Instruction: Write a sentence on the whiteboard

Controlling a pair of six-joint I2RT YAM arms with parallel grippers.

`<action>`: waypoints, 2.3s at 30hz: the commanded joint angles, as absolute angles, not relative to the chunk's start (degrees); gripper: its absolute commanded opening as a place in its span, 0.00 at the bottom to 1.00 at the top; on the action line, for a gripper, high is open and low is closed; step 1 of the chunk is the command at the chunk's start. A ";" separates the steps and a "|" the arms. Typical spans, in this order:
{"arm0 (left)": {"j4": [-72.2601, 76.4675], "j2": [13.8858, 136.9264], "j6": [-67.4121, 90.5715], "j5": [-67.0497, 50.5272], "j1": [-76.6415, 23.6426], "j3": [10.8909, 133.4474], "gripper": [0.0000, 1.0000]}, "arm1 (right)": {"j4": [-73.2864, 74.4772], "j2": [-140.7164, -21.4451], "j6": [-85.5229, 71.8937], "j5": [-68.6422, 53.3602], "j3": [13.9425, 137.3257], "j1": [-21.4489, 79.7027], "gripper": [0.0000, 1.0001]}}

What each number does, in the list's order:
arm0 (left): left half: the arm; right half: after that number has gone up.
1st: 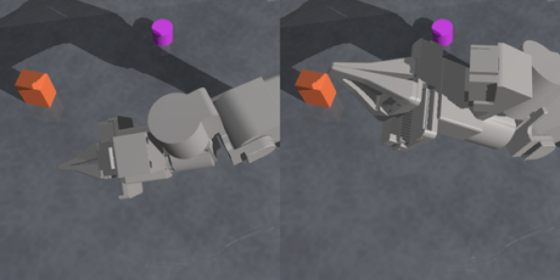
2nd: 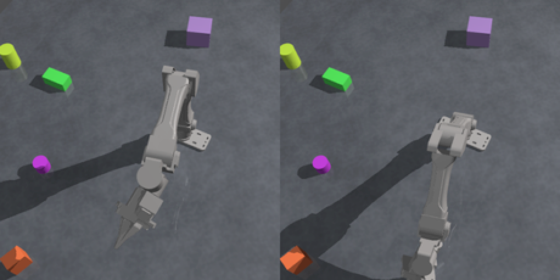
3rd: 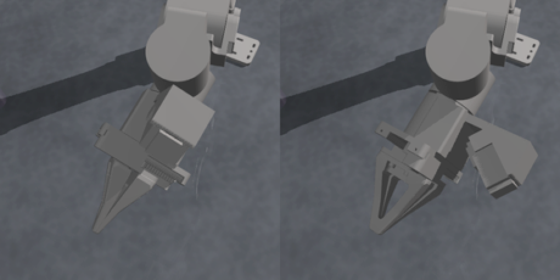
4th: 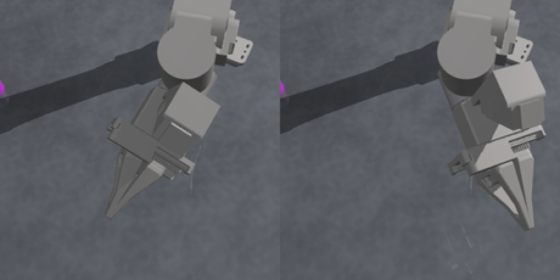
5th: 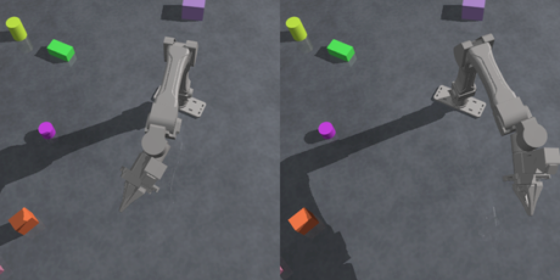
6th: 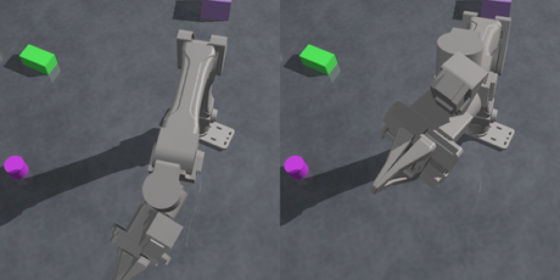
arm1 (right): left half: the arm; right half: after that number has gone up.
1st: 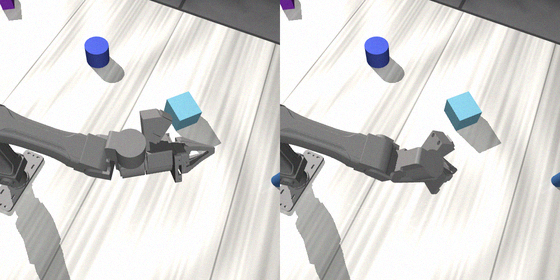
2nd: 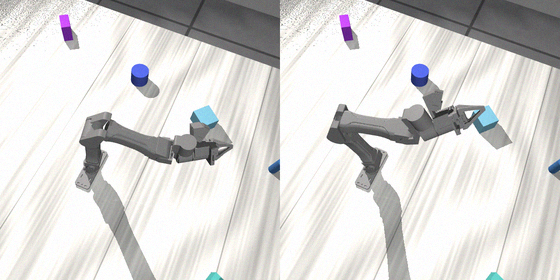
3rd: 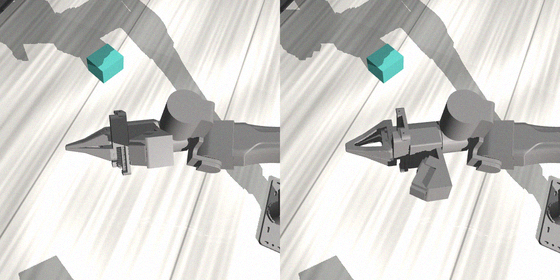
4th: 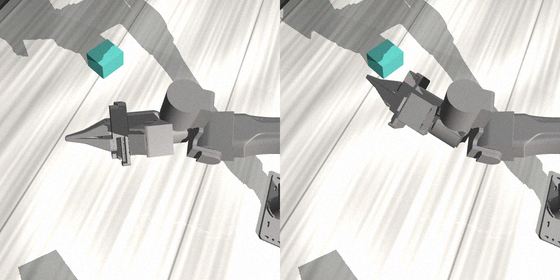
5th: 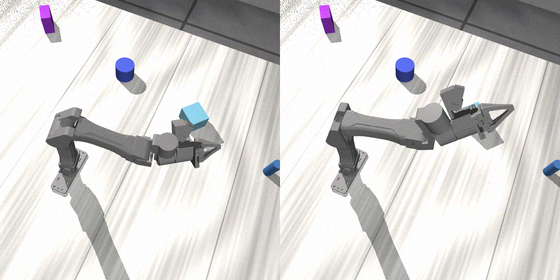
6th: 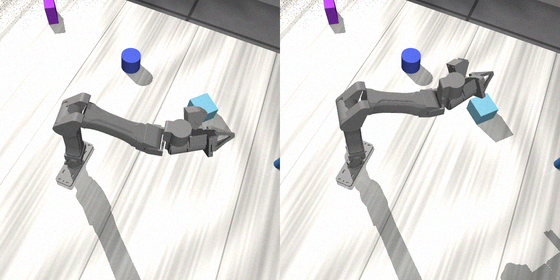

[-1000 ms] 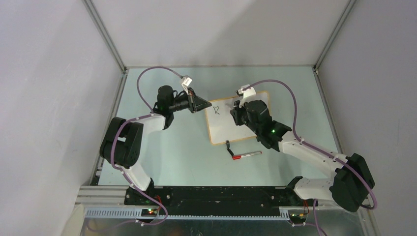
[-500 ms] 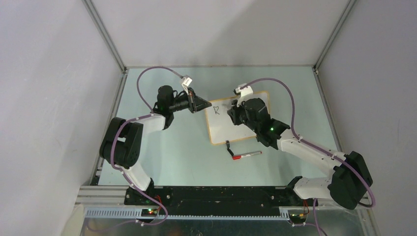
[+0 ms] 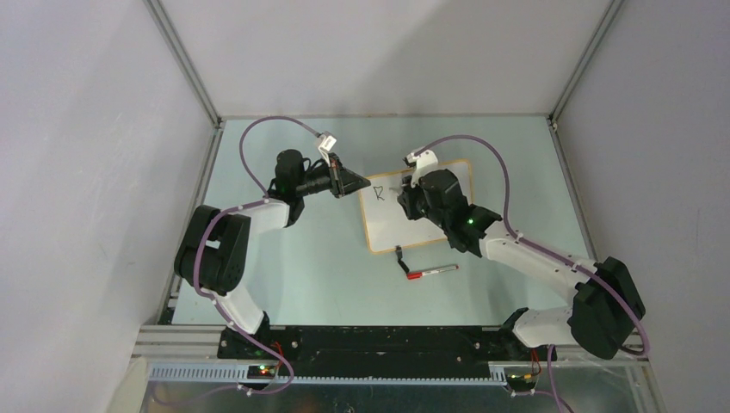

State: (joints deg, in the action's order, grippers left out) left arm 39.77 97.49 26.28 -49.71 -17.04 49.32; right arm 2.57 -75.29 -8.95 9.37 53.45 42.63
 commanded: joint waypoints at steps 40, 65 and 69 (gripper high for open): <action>34.72 97.65 19.64 -44.97 -17.72 49.83 0.06 | 2.75 -78.76 -9.52 8.88 59.10 41.63 0.00; 34.58 97.63 19.64 -45.03 -17.74 50.01 0.06 | 3.02 -78.38 -9.44 9.27 59.10 41.53 0.00; 34.58 97.80 19.68 -45.12 -17.72 50.07 0.06 | 3.25 -78.42 -9.57 9.54 59.42 41.46 0.00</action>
State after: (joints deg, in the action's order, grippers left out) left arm 39.66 97.45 25.47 -49.60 -17.08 49.32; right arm 4.40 -78.50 -9.23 8.95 56.84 41.85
